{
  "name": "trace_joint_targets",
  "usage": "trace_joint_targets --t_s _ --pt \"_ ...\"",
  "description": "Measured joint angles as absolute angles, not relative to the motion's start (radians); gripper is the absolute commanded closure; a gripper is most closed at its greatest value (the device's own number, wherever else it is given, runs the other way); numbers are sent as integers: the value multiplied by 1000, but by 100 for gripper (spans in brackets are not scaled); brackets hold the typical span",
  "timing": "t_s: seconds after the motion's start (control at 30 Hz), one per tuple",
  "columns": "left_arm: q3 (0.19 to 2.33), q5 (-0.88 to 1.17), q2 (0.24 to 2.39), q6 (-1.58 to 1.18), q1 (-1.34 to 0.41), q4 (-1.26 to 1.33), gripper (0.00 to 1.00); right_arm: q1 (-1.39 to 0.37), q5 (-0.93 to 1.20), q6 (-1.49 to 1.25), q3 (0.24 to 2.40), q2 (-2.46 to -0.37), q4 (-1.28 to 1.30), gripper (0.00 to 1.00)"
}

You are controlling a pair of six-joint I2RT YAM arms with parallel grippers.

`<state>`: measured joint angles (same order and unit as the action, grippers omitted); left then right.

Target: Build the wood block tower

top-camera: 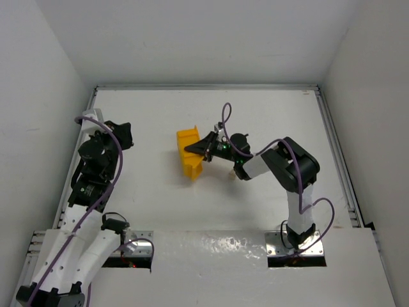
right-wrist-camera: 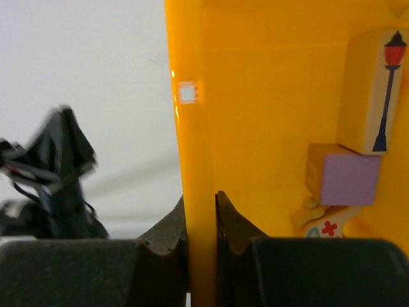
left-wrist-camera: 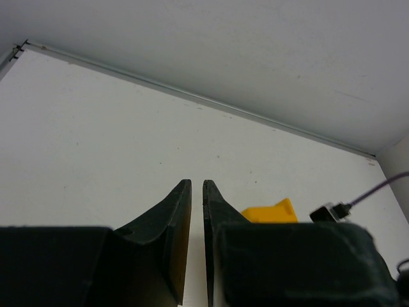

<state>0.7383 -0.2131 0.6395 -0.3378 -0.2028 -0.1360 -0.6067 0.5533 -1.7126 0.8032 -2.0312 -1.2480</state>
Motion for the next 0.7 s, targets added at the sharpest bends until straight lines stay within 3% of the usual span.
trace_joint_targets --t_s 0.1,0.37,0.7 --pt "738 -226 638 -338 -215 -142 89 -628 530 -1669 641 -1934 -1258 100" --pt "738 -223 651 -338 -222 -139 88 -639 515 -1639 590 -1966 -1276 100" --pt "738 -207 689 -338 -222 -134 88 -672 479 -1684 730 -1993 -1251 100"
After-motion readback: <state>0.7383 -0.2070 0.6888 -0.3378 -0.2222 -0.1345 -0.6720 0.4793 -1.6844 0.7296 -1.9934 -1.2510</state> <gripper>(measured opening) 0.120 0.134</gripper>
